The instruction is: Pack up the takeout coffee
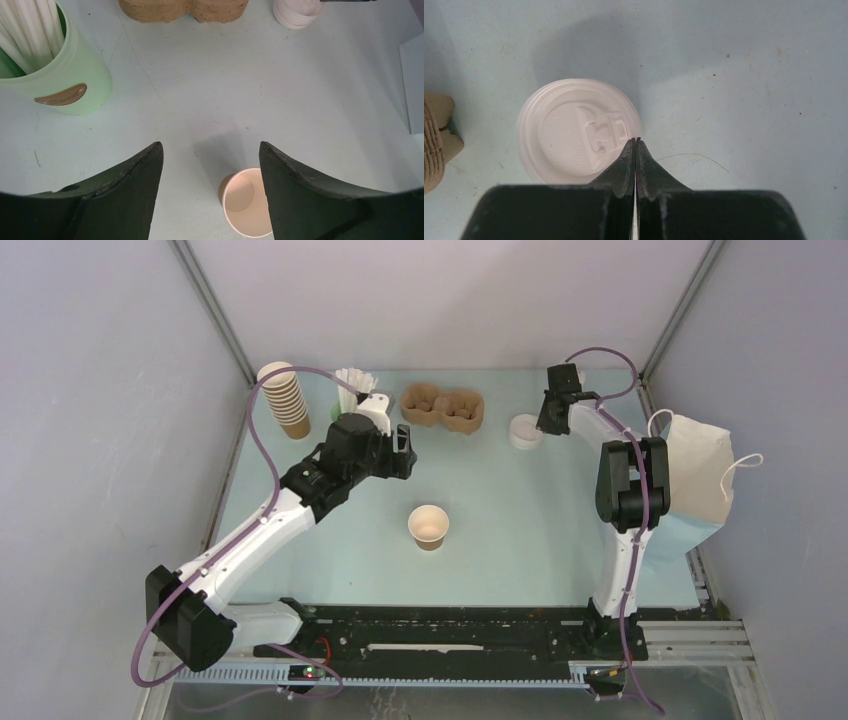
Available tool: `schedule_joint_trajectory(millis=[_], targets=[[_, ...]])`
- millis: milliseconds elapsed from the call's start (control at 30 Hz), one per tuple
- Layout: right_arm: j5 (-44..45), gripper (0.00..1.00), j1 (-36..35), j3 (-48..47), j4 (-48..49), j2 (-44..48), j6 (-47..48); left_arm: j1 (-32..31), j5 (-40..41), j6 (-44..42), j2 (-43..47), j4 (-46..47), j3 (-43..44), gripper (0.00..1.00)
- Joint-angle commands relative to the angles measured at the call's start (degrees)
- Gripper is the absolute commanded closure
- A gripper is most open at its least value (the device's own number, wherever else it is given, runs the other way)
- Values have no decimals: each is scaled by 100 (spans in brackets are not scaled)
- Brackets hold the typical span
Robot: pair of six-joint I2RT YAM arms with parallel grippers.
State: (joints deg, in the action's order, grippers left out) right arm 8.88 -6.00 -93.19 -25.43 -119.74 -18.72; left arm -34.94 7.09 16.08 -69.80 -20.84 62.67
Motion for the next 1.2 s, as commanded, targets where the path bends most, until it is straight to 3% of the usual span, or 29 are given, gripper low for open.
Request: schedule_joint_trajectory(millis=[0,500,800,967,1100,1167], targets=[[7,100,29,-200,162,46,-100,57,-76,16,37,179,-88,25],[-139,100,101,720,908,1198,-228,86,-93,19,183,179,-109,25],[-659,100,169,1242,1261,1780,-120,85,-181,65,331,151,-100,24],[-726,100,-159,1655,1163,2625,184,92,-466,174,414,-24,31,11],[-358,100,-788,1967,790,3429,355,92,-893,326,498,-132,29,1],[-212,100,-1193,2137,678,3831,434,95,-1104,409,450,-296,94,0]])
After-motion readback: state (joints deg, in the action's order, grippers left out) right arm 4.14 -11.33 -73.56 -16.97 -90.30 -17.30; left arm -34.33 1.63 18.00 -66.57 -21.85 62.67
